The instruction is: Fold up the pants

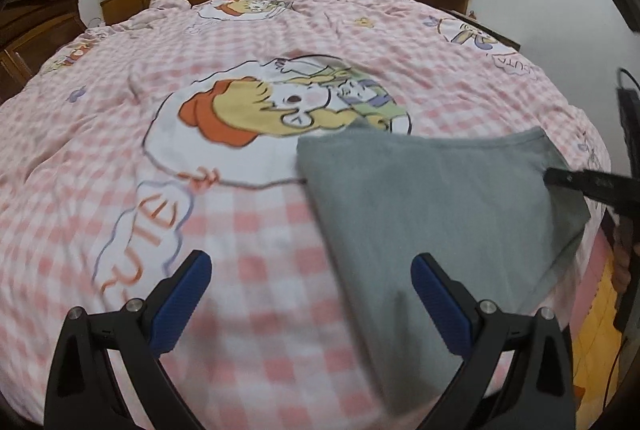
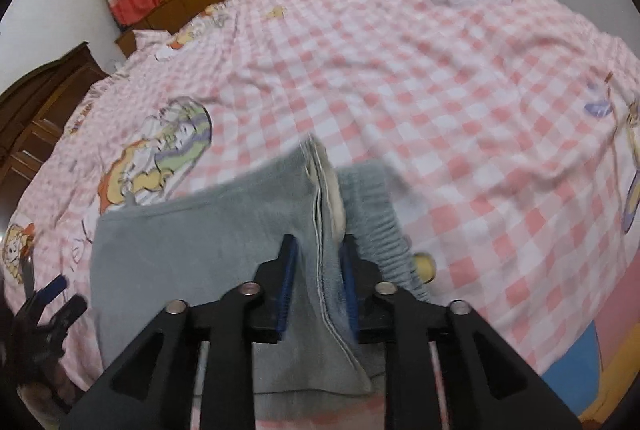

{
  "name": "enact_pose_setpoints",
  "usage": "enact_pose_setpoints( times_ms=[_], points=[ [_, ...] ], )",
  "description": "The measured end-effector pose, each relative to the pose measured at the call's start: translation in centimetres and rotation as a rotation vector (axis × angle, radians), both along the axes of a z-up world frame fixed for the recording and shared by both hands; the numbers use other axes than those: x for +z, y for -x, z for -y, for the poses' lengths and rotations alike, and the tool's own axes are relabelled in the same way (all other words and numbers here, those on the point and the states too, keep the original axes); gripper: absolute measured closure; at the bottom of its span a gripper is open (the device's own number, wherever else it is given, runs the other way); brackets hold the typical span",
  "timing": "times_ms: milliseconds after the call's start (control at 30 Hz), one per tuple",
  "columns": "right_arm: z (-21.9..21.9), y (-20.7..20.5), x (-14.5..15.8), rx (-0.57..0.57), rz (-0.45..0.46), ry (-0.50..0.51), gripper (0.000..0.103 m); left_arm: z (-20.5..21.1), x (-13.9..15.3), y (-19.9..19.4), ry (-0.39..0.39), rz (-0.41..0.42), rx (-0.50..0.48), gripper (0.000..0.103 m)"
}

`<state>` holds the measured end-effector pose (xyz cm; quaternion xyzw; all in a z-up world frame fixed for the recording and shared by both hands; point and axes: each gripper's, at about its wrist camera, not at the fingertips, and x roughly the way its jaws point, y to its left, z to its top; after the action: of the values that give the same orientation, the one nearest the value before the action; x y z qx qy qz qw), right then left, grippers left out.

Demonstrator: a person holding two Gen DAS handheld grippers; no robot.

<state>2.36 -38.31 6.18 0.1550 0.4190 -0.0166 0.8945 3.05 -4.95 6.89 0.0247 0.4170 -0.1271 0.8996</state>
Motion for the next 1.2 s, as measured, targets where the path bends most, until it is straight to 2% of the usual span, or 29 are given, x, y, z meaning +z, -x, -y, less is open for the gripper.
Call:
enact_pose_setpoints(
  times_ms=[67, 133, 233, 367, 433, 467, 600, 667, 733, 833, 900, 1000, 1133, 1200],
  points=[
    [0.7, 0.6, 1.1, -0.027, 0.04, 0.033, 0.056, -0.1, -0.1, -1.5, 0.037, -0.019, -0.007, 0.001],
    [1.2, 0.8, 1.7, -0.061, 0.041, 0.056, 0.053, -0.3, -0.4, -2.7, 0.075, -0.051, -0.016, 0.002],
    [1.4, 0.9, 1.9, -0.037, 0.035, 0.008, 0.053, -0.5, -1.0, -3.9, 0.088, -0.076, 0.004, 0.006],
    [-1.1, 0.4, 2.3, 0.068, 0.092, -0.002, 0.053, -0.7, -1.1, -4.7, 0.113, -0.078, 0.041, 0.014],
    [-2.4, -0.4, 2.1, 0.142, 0.118, -0.009, 0.053, -0.3, -0.7, -4.6, 0.102, -0.06, 0.052, 0.027],
    [-3.0, -1.1, 1.6, 0.167, 0.111, -0.006, 0.053, -0.1, -0.5, -4.4, 0.103, -0.049, 0.042, 0.028],
    [-3.4, -3.5, -1.2, 0.159, 0.035, 0.051, 0.053, 1.7, 0.6, -3.8, 0.125, 0.001, -0.038, 0.028],
    [-3.2, -4.6, -2.9, 0.158, -0.011, 0.07, 0.062, 2.7, 0.5, -4.2, 0.128, 0.011, -0.072, 0.028],
    [-2.9, -5.2, -4.2, 0.155, -0.03, 0.081, 0.066, 3.5, -0.6, -5.3, 0.116, -0.016, -0.092, 0.028],
    [-2.9, -5.3, -4.6, 0.165, -0.007, 0.1, 0.067, 4.0, -3.1, -7.0, 0.03, -0.052, -0.053, 0.027],
    [-3.1, -5.3, -4.9, 0.175, 0.008, 0.126, 0.067, 3.6, -4.0, -7.6, 0.058, -0.054, -0.046, 0.025],
    [-3.6, -5.4, -5.2, 0.182, 0.024, 0.166, 0.067, 3.7, -4.3, -7.5, 0.032, -0.034, -0.052, 0.023],
    [-3.4, -4.9, -4.5, 0.165, 0.037, 0.151, 0.067, 3.6, -4.2, -6.8, 0.02, -0.017, -0.043, 0.023],
    [-3.3, -3.9, -3.4, 0.143, 0.001, 0.142, 0.067, 3.3, -4.0, -6.7, 0.026, -0.018, -0.04, 0.023]
  ],
)
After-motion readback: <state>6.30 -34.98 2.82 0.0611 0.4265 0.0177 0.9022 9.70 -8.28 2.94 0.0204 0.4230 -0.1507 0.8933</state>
